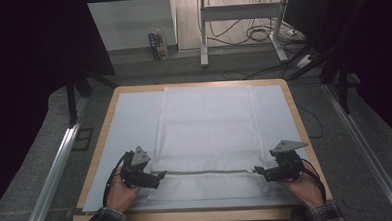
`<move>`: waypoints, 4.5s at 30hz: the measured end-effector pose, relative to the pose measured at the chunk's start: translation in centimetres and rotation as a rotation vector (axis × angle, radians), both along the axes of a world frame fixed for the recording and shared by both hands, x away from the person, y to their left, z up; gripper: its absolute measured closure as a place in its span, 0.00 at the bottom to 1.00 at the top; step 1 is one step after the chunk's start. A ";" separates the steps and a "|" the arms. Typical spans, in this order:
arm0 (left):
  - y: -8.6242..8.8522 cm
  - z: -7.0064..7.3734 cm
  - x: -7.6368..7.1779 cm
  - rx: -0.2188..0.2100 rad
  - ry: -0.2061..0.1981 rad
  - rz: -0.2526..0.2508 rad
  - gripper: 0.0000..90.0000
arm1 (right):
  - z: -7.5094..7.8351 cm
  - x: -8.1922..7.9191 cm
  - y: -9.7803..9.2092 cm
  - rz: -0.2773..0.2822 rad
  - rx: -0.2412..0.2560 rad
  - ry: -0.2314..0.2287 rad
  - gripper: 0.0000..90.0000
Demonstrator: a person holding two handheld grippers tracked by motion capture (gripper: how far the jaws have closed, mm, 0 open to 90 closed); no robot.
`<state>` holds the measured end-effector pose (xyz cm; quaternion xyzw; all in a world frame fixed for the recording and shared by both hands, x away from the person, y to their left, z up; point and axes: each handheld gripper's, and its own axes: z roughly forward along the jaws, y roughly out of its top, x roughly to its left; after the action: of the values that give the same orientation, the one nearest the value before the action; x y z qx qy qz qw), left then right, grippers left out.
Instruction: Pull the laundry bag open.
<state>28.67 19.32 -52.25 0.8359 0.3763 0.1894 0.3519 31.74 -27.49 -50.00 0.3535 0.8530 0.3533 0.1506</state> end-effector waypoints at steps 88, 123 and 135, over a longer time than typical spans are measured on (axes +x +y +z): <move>-15.2 2.6 1.8 -0.153 0.089 -0.468 0.42 | 1.8 -2.6 1.7 0.155 0.002 -0.095 0.92; -21.8 2.2 4.6 -0.233 0.211 -0.551 0.76 | 2.3 -3.0 2.0 0.179 -0.003 -0.145 0.93; -22.7 2.3 4.8 -0.198 0.203 -0.519 0.90 | 2.4 -3.0 2.0 0.182 0.010 -0.141 0.94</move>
<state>33.49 -3.34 -49.90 0.8805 0.1998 -0.0290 0.4288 28.72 -25.46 -47.60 0.2498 0.8671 0.3936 0.1756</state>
